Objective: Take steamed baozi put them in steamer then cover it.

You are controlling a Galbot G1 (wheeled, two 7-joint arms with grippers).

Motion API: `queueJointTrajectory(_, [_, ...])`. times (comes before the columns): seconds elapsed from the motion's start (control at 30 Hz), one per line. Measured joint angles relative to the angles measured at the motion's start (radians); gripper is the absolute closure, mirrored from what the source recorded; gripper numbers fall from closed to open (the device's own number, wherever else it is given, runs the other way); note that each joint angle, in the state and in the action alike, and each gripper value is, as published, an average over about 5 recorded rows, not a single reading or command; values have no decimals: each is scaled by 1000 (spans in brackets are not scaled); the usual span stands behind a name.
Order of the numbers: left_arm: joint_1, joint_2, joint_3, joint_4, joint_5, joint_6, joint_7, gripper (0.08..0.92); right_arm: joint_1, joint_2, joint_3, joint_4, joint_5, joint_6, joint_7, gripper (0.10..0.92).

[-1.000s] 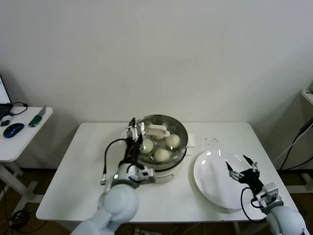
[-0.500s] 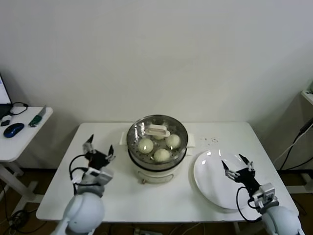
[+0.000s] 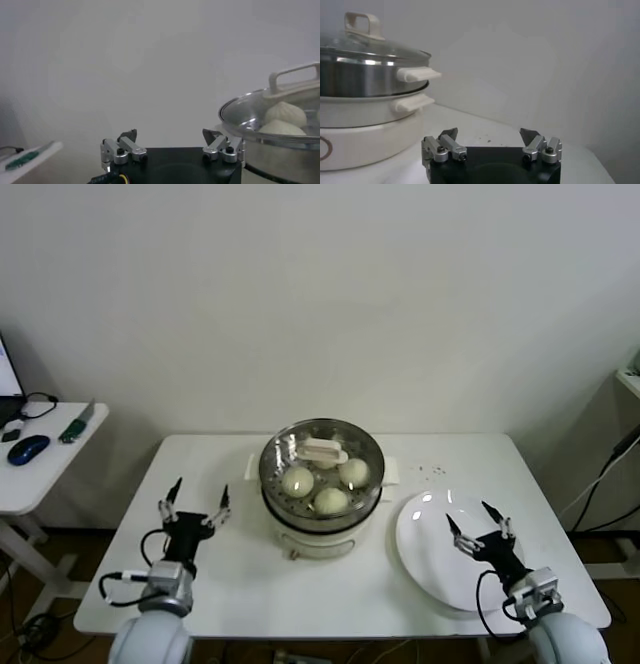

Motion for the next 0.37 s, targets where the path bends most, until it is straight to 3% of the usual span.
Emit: queueJointTrajectory(0.37, [40,-22,-40,24,-44,-108,13,177,9,23,16,-29,13,37,4,203])
